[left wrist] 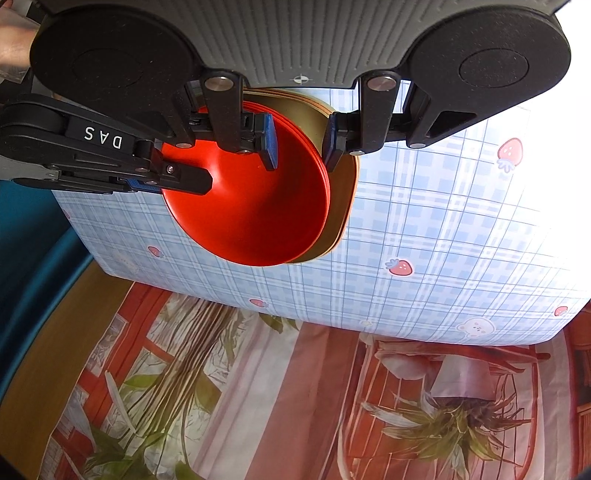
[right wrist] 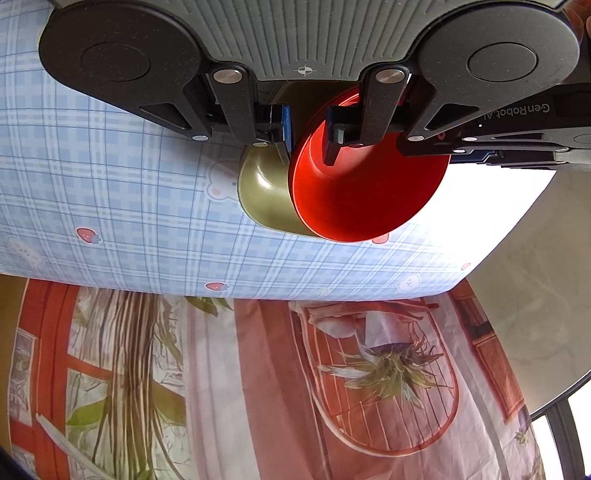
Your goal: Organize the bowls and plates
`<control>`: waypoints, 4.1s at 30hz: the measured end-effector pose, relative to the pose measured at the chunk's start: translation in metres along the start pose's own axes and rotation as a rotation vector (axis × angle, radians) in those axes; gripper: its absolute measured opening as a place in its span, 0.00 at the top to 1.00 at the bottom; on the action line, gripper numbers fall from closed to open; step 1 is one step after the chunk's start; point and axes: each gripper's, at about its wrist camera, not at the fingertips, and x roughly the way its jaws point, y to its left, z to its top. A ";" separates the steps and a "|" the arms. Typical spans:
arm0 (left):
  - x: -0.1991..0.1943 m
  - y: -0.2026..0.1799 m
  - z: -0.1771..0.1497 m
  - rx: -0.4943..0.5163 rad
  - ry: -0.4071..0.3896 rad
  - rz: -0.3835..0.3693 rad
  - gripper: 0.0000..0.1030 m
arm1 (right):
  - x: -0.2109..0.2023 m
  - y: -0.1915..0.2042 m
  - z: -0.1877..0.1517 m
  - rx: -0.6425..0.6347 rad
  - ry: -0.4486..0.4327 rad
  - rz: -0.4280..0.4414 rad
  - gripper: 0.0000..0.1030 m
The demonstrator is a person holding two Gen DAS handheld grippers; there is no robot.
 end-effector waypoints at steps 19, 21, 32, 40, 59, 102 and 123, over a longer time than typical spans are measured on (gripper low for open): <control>0.000 -0.001 0.000 0.009 -0.007 0.012 0.75 | -0.001 0.004 -0.001 -0.018 0.003 -0.015 0.84; -0.004 -0.003 0.001 0.022 -0.016 0.026 0.70 | -0.002 0.004 -0.001 -0.018 -0.001 -0.018 0.84; -0.050 -0.026 0.017 0.118 -0.125 0.108 0.28 | -0.044 -0.002 0.010 -0.039 -0.111 -0.098 0.49; -0.100 -0.046 0.031 0.152 -0.238 0.166 0.00 | -0.098 -0.004 0.013 -0.061 -0.212 -0.159 0.01; -0.212 -0.088 0.021 0.186 -0.401 0.260 0.00 | -0.233 0.017 0.008 -0.037 -0.436 -0.172 0.00; -0.256 -0.105 -0.015 0.165 -0.475 0.377 0.00 | -0.274 0.014 -0.028 -0.009 -0.451 -0.165 0.00; -0.257 -0.103 -0.017 0.159 -0.475 0.373 0.00 | -0.271 0.009 -0.033 0.021 -0.438 -0.164 0.00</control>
